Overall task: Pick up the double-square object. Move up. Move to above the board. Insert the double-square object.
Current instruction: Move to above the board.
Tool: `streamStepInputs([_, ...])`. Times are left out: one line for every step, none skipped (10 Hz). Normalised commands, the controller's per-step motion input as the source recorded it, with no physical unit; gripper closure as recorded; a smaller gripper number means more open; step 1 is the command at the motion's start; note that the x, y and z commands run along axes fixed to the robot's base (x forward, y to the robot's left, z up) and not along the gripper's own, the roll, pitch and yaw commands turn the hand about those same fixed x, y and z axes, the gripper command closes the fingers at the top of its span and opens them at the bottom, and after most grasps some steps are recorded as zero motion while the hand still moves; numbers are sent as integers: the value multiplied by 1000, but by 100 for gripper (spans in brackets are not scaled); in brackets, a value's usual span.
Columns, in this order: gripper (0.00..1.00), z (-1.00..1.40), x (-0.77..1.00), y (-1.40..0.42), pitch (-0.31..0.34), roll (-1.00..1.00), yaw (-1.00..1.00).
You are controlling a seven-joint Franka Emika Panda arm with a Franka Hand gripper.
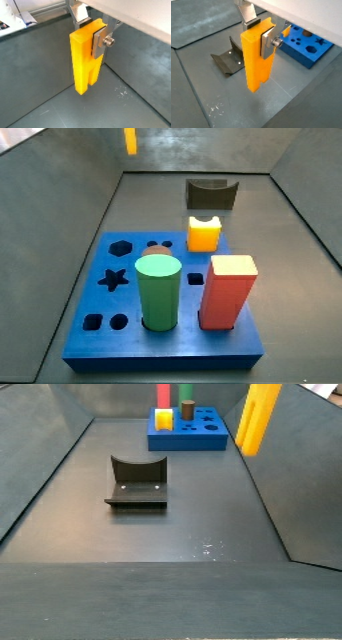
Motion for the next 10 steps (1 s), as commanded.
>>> streamStepInputs([100, 438, 5, -2, 90, 74, 25])
streamStepInputs([100, 232, 3, -2, 88, 74, 28])
streamStepInputs([100, 124, 327, -1000, 408, 39, -642])
streamStepInputs([100, 113, 333, -1000, 388, 37, -570])
streamStepInputs([100, 116, 345, -1000, 372, 11, -432])
streamStepInputs([100, 115, 363, -1000, 303, -77, -213])
streamStepInputs([100, 117, 369, -1000, 215, -59, -55])
streamStepInputs([100, 121, 372, -1000, 160, -36, -1])
streamStepInputs([100, 122, 376, -1000, 117, -23, -1])
streamStepInputs([100, 124, 384, -1000, 114, -10, 9])
